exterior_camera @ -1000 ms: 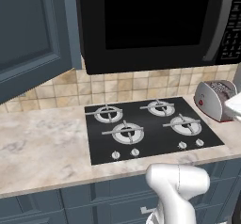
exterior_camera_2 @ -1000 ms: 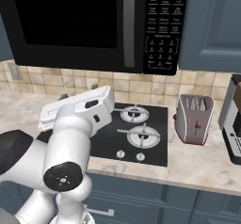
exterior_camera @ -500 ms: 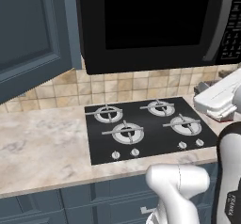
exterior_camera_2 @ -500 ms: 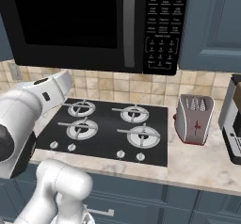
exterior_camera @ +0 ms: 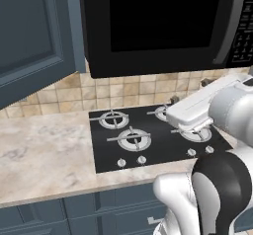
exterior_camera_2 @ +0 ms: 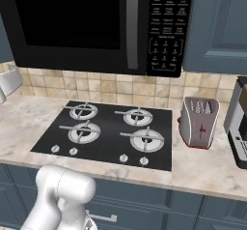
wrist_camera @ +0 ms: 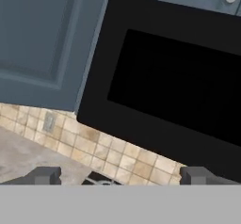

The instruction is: Close all open cabinet doors.

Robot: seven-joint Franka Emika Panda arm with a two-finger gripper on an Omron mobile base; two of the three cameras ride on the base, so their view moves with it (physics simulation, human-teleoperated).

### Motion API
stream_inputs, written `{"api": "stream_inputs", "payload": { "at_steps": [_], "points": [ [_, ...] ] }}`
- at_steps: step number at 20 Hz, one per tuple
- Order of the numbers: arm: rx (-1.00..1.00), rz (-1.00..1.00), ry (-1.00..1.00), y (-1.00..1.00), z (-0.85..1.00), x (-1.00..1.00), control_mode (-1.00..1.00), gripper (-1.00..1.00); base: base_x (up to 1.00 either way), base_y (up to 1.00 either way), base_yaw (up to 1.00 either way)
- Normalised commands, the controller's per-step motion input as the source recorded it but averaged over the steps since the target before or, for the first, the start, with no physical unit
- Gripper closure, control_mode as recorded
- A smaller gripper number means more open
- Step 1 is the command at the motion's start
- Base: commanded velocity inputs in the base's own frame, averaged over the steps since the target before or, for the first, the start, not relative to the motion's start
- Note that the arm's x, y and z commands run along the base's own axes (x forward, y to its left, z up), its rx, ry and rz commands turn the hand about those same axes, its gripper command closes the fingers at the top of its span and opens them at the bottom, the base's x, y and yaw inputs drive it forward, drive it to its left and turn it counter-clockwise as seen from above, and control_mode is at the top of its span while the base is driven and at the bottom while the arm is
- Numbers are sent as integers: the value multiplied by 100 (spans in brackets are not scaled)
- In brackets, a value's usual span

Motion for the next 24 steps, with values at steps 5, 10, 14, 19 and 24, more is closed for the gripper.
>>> {"api": "stream_inputs", "payload": {
  "at_steps": [5,10,14,19,24],
  "points": [
    [10,0,0,70,-1,-65,-100,-100,0,0,0],
    [20,0,0,54,-18,-26,-100,-100,0,0,0],
    [28,6,0,24,-38,18,-100,-100,0,0,0],
    [18,9,-4,22,-22,42,-100,-100,0,0,0],
    [17,13,-16,23,1,27,-100,-100,0,0,0]
  ]
}}
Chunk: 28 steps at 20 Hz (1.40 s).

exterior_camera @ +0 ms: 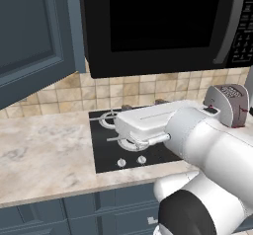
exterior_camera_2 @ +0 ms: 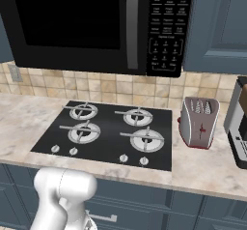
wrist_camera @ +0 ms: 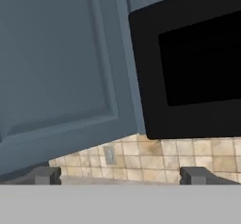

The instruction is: Close all open cabinet doors.

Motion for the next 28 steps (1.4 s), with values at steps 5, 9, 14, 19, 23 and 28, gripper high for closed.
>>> {"api": "stream_inputs", "payload": {
  "at_steps": [5,9,14,19,23,28],
  "points": [
    [2,8,-27,48,1,2,-100,-100,0,0,0],
    [0,1,-9,70,0,0,-100,-100,0,0,0],
    [0,-2,4,52,0,26,-100,-100,0,0,0],
    [0,-10,4,24,0,84,-100,-100,0,0,0],
    [0,-3,0,15,0,65,-100,-100,0,0,0],
    [0,0,-3,36,-1,14,-100,-100,0,0,0]
  ]
}}
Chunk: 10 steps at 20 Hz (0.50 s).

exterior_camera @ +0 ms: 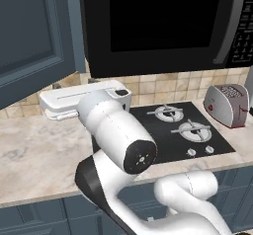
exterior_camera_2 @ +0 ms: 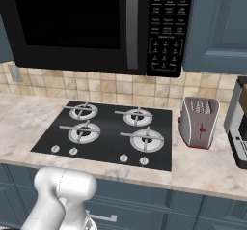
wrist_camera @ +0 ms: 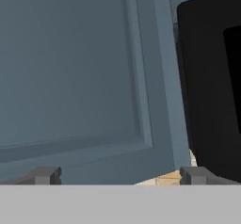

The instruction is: Close all open cabinet doors.

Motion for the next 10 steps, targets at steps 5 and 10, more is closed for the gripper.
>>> {"api": "stream_inputs", "payload": {
  "at_steps": [5,10],
  "points": [
    [0,0,-3,35,-2,14,-100,-100,0,0,0],
    [-2,0,0,42,-11,45,-100,-100,0,0,0]
  ]
}}
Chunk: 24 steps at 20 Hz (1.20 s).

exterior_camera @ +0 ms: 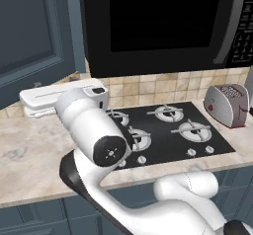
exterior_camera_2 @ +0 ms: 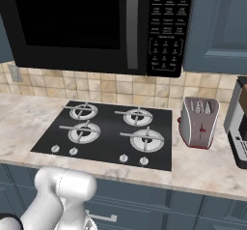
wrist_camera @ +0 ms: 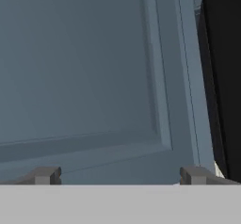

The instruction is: Close all open cabinet doors.

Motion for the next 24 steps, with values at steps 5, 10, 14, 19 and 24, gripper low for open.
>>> {"api": "stream_inputs", "payload": {
  "at_steps": [5,10,14,19,24],
  "points": [
    [-3,-1,0,48,-23,53,-100,-100,0,0,0],
    [-2,0,0,44,-19,44,-100,-100,0,0,0],
    [-1,0,-2,45,-8,40,-100,-100,0,0,0],
    [-1,0,-4,44,-2,31,-100,-100,0,0,0],
    [0,0,-4,37,-6,31,-100,-100,0,0,0]
  ]
}}
